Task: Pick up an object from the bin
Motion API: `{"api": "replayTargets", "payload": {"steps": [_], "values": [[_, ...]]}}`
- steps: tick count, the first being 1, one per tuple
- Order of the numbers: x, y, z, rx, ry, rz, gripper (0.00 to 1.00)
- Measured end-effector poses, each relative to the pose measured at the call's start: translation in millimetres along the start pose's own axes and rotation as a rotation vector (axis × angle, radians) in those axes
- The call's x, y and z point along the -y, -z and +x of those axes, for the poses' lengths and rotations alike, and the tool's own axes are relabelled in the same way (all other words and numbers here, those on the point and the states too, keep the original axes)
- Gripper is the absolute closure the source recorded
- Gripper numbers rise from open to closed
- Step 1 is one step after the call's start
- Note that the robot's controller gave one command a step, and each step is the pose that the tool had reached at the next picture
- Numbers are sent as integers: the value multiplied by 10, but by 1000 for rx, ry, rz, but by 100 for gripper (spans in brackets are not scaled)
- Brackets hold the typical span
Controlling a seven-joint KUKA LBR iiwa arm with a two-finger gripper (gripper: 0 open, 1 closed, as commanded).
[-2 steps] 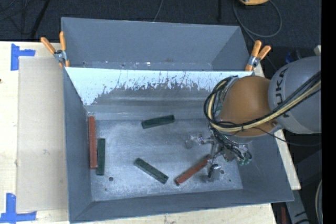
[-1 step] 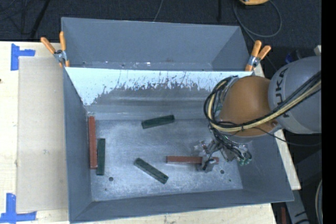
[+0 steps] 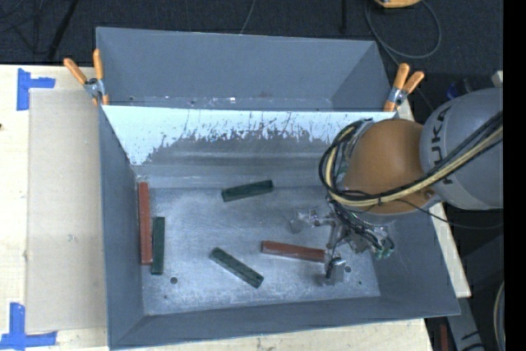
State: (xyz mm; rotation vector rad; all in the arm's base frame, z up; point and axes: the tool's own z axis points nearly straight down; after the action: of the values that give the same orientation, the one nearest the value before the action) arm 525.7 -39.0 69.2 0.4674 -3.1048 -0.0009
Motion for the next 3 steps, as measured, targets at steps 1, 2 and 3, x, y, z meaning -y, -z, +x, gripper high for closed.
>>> {"api": "replayTargets", "payload": {"steps": [1,2,3], "values": [[-326,477,-321,7,-128,-1,0],[-606,-28,126,-7,-111,-3,0],[-593,-2,101,0,-111,0,100]]}}
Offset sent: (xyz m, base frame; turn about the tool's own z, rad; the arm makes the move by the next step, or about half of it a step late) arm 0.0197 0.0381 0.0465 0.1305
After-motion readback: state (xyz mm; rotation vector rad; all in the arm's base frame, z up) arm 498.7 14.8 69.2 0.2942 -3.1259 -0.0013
